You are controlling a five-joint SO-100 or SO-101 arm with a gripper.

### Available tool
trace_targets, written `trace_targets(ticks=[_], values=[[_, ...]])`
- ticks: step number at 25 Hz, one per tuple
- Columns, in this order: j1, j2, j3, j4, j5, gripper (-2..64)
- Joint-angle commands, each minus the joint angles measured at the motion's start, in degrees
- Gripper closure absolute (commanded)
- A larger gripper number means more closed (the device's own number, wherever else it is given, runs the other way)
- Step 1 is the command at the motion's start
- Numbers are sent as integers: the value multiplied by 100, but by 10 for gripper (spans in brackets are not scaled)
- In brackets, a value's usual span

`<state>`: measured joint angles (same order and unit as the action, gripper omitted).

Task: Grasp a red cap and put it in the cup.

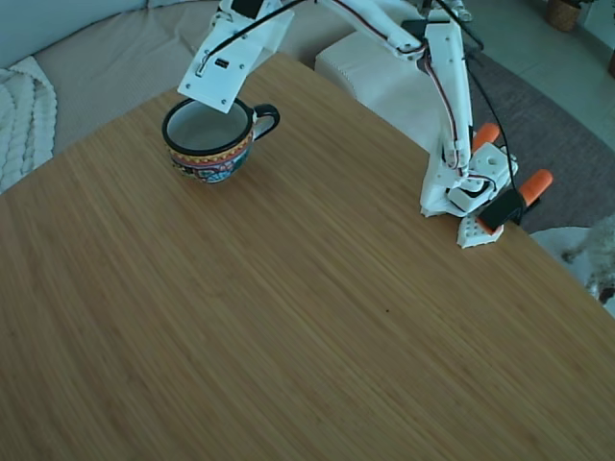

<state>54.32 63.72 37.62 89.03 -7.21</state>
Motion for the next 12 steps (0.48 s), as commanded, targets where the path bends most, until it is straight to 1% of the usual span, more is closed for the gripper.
trace_targets(ticks=[1, 8, 12], values=[[-202, -26, -448, -53, -18, 619], [-905, -114, -448, -26, 44, 619], [-1081, -132, -448, -62, 62, 619]])
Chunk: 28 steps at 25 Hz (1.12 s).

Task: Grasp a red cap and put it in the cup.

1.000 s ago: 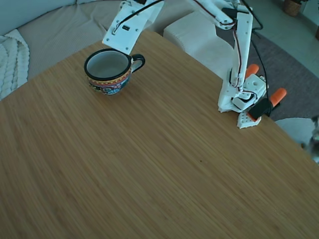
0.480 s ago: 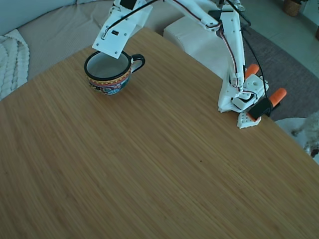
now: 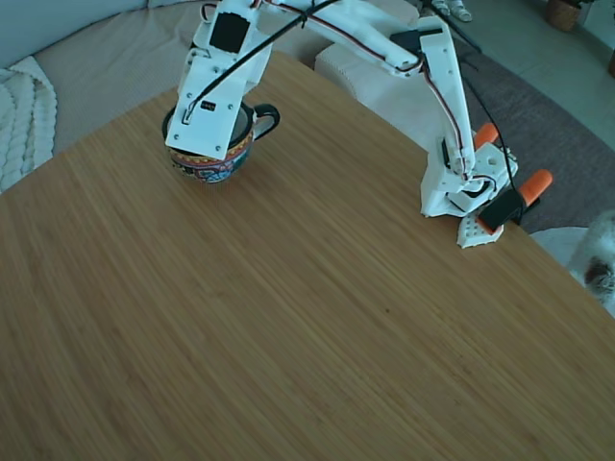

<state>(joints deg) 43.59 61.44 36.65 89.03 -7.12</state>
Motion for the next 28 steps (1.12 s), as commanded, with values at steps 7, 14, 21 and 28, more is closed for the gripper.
trace_targets(ticks=[7, 14, 21, 28], values=[[255, 44, -264, -255, 62, 619], [387, -308, -343, -255, 44, 619], [527, -316, -334, -264, 53, 619], [712, -325, -264, -387, 53, 619]])
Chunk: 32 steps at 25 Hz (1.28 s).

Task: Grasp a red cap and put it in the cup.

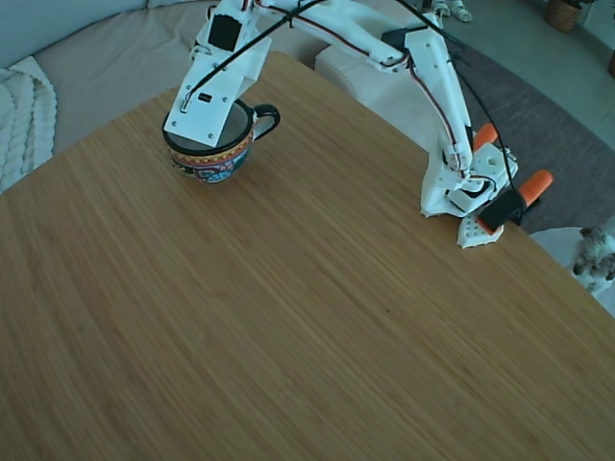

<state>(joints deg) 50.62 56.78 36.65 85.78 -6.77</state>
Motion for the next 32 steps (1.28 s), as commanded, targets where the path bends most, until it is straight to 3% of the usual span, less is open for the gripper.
trace_targets(ticks=[1, 19, 22, 25, 27, 29, 32], values=[[18, 132, -264, -62, 9, 619], [-18, -62, -352, -62, 0, 613], [-44, -53, -352, -9, 9, 498], [-18, -35, -343, 0, 18, 265], [0, -35, -352, 9, 18, 144], [9, -35, -352, -44, 18, 87], [-9, -26, -352, -44, 18, 81]])
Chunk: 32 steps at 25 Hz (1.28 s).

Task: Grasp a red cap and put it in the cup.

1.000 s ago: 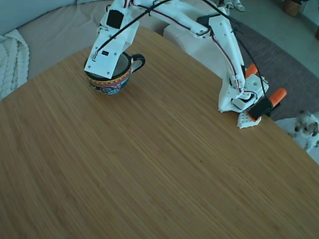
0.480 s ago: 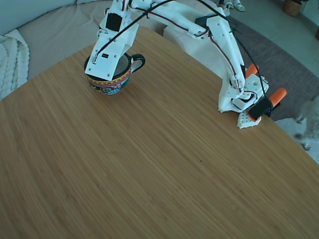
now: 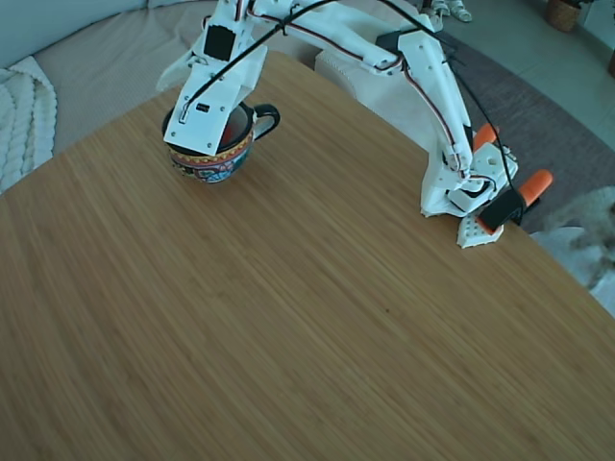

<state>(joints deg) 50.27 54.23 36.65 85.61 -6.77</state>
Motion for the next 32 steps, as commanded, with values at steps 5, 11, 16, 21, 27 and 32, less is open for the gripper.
trace_targets(ticks=[5, 11, 16, 21, 27, 32], values=[[-26, 290, -422, 44, 18, 81], [-220, 1028, -457, 448, 18, 81], [-659, 1881, -439, 1055, 18, 81], [-1213, 2716, -114, 1266, 18, 81], [-1784, 3630, 132, 1266, 413, 81], [-2188, 4359, 176, 1266, 422, 81]])
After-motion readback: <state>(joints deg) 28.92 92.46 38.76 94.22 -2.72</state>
